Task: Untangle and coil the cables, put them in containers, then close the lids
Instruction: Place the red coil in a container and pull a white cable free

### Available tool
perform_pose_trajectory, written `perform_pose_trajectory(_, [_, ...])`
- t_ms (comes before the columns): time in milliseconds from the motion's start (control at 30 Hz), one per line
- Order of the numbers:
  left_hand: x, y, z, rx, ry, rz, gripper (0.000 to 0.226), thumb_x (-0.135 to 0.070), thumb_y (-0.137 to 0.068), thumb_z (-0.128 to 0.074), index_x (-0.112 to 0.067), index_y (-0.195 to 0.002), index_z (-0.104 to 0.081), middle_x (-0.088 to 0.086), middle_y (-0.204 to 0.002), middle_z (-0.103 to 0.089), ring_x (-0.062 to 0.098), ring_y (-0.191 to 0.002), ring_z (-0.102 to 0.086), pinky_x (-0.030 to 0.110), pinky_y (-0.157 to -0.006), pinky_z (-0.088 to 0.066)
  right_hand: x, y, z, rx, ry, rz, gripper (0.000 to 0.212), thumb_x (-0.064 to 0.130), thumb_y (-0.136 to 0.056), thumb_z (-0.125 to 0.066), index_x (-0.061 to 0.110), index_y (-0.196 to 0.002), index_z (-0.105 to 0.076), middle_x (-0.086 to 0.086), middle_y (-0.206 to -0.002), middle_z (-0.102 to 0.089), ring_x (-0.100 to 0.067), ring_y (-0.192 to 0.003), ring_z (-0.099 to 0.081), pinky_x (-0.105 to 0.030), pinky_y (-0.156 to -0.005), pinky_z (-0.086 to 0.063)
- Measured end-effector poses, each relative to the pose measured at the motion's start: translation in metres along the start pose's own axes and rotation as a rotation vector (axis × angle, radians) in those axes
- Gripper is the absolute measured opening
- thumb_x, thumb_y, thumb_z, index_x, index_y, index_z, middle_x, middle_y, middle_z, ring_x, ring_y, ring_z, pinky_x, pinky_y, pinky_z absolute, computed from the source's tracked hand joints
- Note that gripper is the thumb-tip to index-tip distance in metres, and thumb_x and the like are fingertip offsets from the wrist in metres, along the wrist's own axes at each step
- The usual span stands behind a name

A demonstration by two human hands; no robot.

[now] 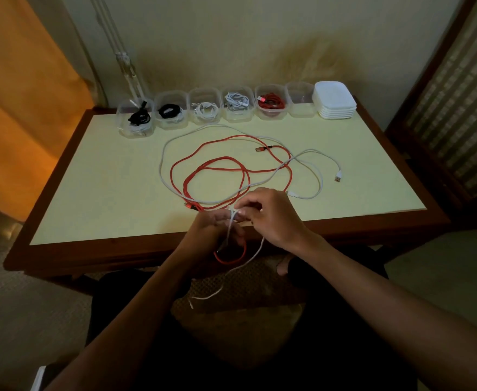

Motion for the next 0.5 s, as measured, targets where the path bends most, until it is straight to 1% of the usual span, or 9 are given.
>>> perform_pose_trajectory(67, [0.002, 0.004, -0.007, 0.112, 0.176, 0.064, 0.03, 0.009, -0.093, -0.036, 0.007, -0.105, -0.063, 0.007, -0.059, -0.059, 0.019, -0.051, -0.048, 0.027, -0.055, -0.042, -0.002, -0.001, 0.004, -0.072, -0.033, 0.01, 0.01, 0.004, -0.085, -0.072, 0.003, -0.094, -0.076, -0.005, -0.088, -0.074, -0.008, -0.08, -0.066, -0.014, -0.073, -0.052])
perform_pose_trajectory(133, [0.003, 0.006, -0.011, 0.216, 0.322, 0.086, 0.036, 0.009, -0.092, -0.032, 0.01, -0.118, -0.056, 0.003, -0.054, -0.046, 0.018, -0.05, -0.034, 0.027, -0.053, -0.034, -0.001, -0.001, 0.006, -0.106, -0.044, 0.025, 0.007, 0.005, -0.085, -0.073, 0.004, -0.091, -0.076, -0.004, -0.085, -0.074, -0.004, -0.077, -0.065, -0.012, -0.071, -0.051])
perform_pose_trajectory(200, [0.003, 0.006, -0.011, 0.261, 0.428, 0.072, 0.037, 0.003, -0.094, -0.032, 0.008, -0.122, -0.055, 0.003, -0.055, -0.039, 0.018, -0.05, -0.028, 0.029, -0.053, -0.029, -0.001, -0.002, 0.007, -0.118, -0.052, 0.037, 0.007, 0.007, -0.085, -0.074, 0.005, -0.091, -0.076, -0.002, -0.085, -0.073, -0.001, -0.076, -0.064, -0.01, -0.071, -0.05])
perform_pose_trajectory(267, [0.004, 0.008, -0.01, 0.263, 0.517, 0.068, 0.034, -0.009, -0.098, -0.033, 0.002, -0.115, -0.06, 0.002, -0.061, -0.039, 0.014, -0.051, -0.03, 0.027, -0.053, -0.03, -0.002, -0.003, 0.008, -0.116, -0.068, 0.029, 0.007, 0.008, -0.085, -0.075, 0.005, -0.091, -0.076, -0.001, -0.084, -0.073, -0.001, -0.075, -0.064, -0.009, -0.071, -0.049])
perform_pose_trajectory(300, [0.003, 0.009, -0.009, 0.263, 0.529, 0.065, 0.03, -0.012, -0.098, -0.035, -0.002, -0.108, -0.061, 0.002, -0.063, -0.04, 0.012, -0.052, -0.031, 0.026, -0.053, -0.032, -0.003, -0.003, 0.007, -0.108, -0.082, 0.026, 0.006, 0.007, -0.085, -0.074, 0.005, -0.09, -0.076, -0.001, -0.084, -0.073, -0.002, -0.076, -0.064, -0.009, -0.071, -0.049])
perform_pose_trajectory(367, [0.003, 0.011, -0.008, 0.263, 0.46, 0.068, 0.024, -0.011, -0.1, -0.035, -0.008, -0.091, -0.057, 0.001, -0.064, -0.041, 0.013, -0.054, -0.035, 0.026, -0.055, -0.034, -0.005, -0.002, 0.004, -0.078, -0.115, 0.034, 0.006, 0.004, -0.086, -0.072, 0.004, -0.091, -0.076, -0.002, -0.085, -0.073, -0.005, -0.081, -0.065, -0.011, -0.073, -0.05])
perform_pose_trajectory(400, [0.003, 0.011, -0.008, 0.263, 0.399, 0.069, 0.024, -0.01, -0.101, -0.035, -0.009, -0.086, -0.054, 0.002, -0.064, -0.042, 0.014, -0.056, -0.039, 0.027, -0.057, -0.035, -0.005, -0.001, 0.002, -0.057, -0.127, 0.04, 0.008, 0.003, -0.086, -0.071, 0.004, -0.092, -0.076, -0.002, -0.087, -0.074, -0.006, -0.085, -0.065, -0.012, -0.075, -0.05])
perform_pose_trajectory(500, [0.004, 0.01, -0.003, 0.226, 0.235, 0.061, 0.026, -0.013, -0.103, -0.035, -0.008, -0.082, -0.049, 0.002, -0.066, -0.048, 0.016, -0.068, -0.053, 0.028, -0.064, -0.039, -0.006, 0.001, -0.002, -0.023, -0.17, 0.047, 0.01, 0.002, -0.087, -0.069, 0.007, -0.093, -0.076, -0.001, -0.09, -0.073, -0.007, -0.09, -0.065, -0.016, -0.077, -0.051])
Point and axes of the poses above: each hand's wrist, its own y-axis away from the middle knuckle, its own z-axis out of the back of the hand, x = y × z, the point moved 6 cm from there along -y, towards the middle knuckle
